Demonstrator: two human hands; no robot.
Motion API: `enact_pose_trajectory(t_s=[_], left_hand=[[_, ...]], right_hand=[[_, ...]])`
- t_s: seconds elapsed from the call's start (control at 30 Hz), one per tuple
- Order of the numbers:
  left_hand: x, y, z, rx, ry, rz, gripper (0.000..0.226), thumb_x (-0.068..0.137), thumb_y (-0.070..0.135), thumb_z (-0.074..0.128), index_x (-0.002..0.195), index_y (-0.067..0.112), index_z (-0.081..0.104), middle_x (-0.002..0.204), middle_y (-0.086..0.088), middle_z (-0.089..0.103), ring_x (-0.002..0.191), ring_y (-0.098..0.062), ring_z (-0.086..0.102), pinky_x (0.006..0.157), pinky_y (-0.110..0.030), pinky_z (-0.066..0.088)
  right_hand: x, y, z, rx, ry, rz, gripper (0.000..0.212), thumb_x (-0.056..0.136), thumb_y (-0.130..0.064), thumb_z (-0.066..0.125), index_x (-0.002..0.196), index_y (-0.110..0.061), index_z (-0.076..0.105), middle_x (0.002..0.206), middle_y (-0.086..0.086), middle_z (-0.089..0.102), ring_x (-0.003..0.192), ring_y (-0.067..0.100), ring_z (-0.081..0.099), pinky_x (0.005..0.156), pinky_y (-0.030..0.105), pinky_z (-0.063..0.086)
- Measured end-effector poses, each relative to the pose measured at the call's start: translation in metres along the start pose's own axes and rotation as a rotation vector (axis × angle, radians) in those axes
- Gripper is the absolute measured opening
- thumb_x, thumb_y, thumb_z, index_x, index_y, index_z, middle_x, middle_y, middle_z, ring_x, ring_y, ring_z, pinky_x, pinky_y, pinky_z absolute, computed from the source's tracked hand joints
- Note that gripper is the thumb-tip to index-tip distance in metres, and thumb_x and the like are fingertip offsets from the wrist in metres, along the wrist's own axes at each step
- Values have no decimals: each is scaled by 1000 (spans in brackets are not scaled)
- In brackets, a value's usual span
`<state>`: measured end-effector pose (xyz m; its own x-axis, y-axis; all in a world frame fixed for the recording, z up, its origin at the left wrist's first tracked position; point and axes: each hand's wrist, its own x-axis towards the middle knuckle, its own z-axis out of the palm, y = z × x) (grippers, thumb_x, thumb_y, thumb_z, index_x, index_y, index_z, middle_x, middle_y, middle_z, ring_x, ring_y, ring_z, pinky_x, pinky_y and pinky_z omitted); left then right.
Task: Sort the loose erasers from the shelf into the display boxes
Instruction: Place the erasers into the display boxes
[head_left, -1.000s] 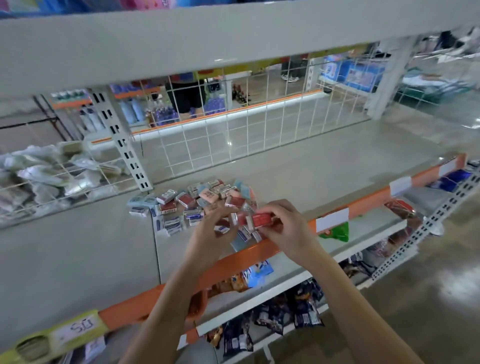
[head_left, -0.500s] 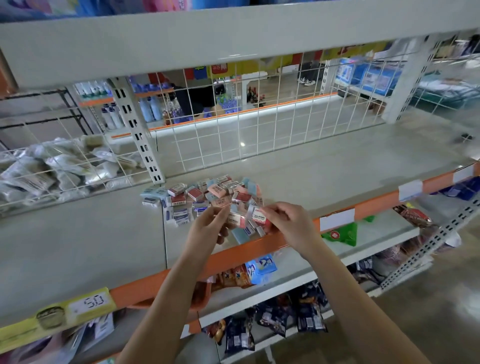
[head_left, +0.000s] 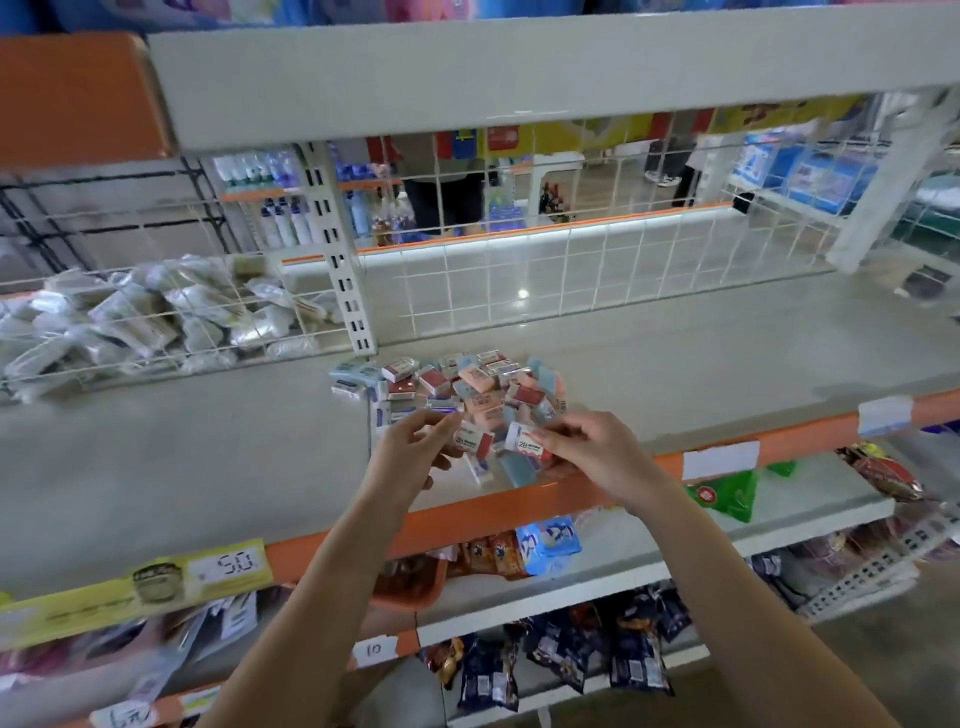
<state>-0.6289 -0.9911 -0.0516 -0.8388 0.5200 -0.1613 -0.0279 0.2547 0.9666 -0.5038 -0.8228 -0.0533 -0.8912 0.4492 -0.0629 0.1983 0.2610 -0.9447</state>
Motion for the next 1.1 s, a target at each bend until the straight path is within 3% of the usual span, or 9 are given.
enact_pose_trajectory(t_s=[0.07, 0.13, 0.23, 0.3, 0.53, 0.6, 0.73, 0.9, 1.1], left_hand=[[0, -3, -19, 12, 53, -2, 20, 88, 37, 60, 90, 19, 66, 66, 5, 64, 58, -8, 52, 50, -21, 37], [-3, -7, -40, 23, 106, -2, 21, 89, 36, 59, 88, 15, 64, 66, 3, 63, 57, -9, 51, 49, -22, 37], [-13, -14, -79, 54, 161, 0, 23, 92, 35, 55, 84, 14, 62, 64, 2, 63, 54, -8, 51, 48, -21, 36], [-24, -20, -110, 57, 191, -1, 24, 93, 32, 53, 83, 13, 61, 61, 2, 61, 50, -6, 49, 46, -20, 34], [-85, -51, -250, 28, 391, -21, 25, 93, 27, 54, 70, 16, 54, 44, 7, 57, 37, -1, 44, 37, -14, 28], [-109, -62, -296, 40, 434, -22, 28, 94, 27, 54, 68, 16, 53, 44, 8, 57, 37, -1, 43, 36, -14, 28], [-160, -81, -386, 86, 500, -20, 29, 96, 23, 51, 68, 17, 51, 43, 7, 56, 37, -2, 42, 37, -14, 29], [-201, -103, -488, 151, 526, -44, 28, 97, 24, 48, 70, 17, 50, 59, -3, 57, 42, -5, 45, 41, -16, 30], [-215, -117, -578, 101, 559, -41, 23, 97, 19, 48, 75, 13, 52, 57, -1, 58, 39, -1, 45, 38, -12, 30]], right_hand=[[8, -11, 12, -18, -77, 3, 19, 87, -22, 64, 101, -9, 67, 84, 1, 70, 70, 5, 69, 59, 14, 52], [18, -22, 32, -15, -148, 5, 22, 85, -23, 65, 103, -11, 67, 86, -3, 69, 71, 4, 69, 62, 13, 52], [33, -40, 72, -4, -256, -7, 31, 74, -37, 69, 95, -14, 67, 87, 5, 69, 79, 19, 71, 80, 34, 57], [40, -53, 104, -32, -350, -26, 27, 78, -33, 68, 95, -12, 66, 84, 6, 70, 79, 20, 71, 83, 38, 56], [32, -111, 248, -3, -575, -101, 12, 89, -9, 60, 99, -4, 62, 73, 3, 64, 54, 8, 64, 60, 17, 55], [21, -131, 297, 4, -611, -136, 4, 89, -10, 60, 90, -8, 64, 71, 2, 64, 53, 9, 61, 57, 16, 53], [-3, -170, 396, 30, -679, -177, 13, 90, -7, 57, 79, -11, 64, 67, 5, 62, 49, 12, 56, 49, 17, 50], [-17, -209, 499, 10, -747, -210, 12, 90, -10, 58, 80, -9, 65, 69, 7, 64, 52, 16, 57, 51, 20, 51], [-15, -243, 587, -19, -790, -221, 8, 90, -12, 59, 86, -9, 66, 69, 4, 65, 51, 9, 60, 51, 19, 50]])
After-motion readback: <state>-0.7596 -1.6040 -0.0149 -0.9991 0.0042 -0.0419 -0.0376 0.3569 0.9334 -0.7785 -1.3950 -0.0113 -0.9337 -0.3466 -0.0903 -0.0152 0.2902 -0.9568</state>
